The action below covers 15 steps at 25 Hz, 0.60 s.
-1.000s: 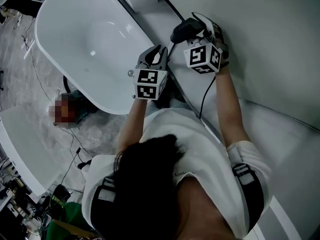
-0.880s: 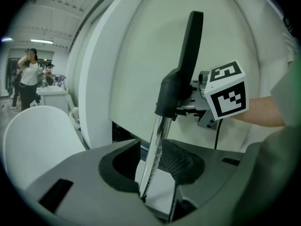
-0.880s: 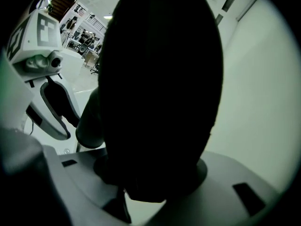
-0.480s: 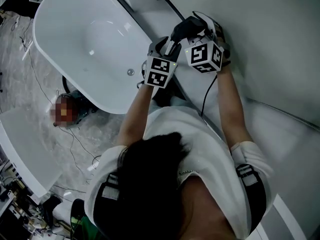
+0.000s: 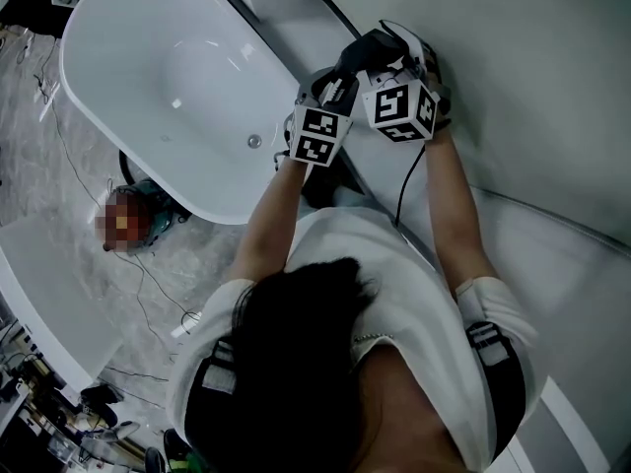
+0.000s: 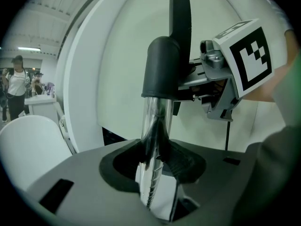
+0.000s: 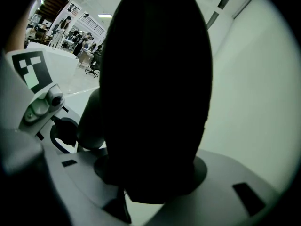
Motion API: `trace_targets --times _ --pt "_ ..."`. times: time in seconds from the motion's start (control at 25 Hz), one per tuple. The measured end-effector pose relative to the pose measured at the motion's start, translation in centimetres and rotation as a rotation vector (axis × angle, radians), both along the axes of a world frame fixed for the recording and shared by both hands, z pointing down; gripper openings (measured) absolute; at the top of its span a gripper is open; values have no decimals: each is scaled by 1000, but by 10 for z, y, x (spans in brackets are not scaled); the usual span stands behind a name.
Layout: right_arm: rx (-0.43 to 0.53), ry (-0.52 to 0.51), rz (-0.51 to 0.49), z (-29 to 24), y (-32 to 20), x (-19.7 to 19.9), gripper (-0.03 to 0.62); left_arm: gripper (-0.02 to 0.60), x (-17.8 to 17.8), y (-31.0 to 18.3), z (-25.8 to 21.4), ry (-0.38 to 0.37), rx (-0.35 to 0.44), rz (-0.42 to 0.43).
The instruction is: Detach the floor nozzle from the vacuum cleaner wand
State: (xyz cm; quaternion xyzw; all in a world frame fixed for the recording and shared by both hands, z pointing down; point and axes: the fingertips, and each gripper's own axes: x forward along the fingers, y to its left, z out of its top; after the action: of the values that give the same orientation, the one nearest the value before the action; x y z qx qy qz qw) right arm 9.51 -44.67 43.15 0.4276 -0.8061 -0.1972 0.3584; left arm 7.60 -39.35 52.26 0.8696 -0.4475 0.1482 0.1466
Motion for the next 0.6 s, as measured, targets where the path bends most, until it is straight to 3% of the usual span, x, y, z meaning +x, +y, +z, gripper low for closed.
trace_targets --times 0.36,0.6 --pt "72 -39 61 -6 4 2 209 157 -3 1 4 60 -20 0" --pt "55 -56 89 -6 5 5 209 160 -1 2 3 82 -38 14"
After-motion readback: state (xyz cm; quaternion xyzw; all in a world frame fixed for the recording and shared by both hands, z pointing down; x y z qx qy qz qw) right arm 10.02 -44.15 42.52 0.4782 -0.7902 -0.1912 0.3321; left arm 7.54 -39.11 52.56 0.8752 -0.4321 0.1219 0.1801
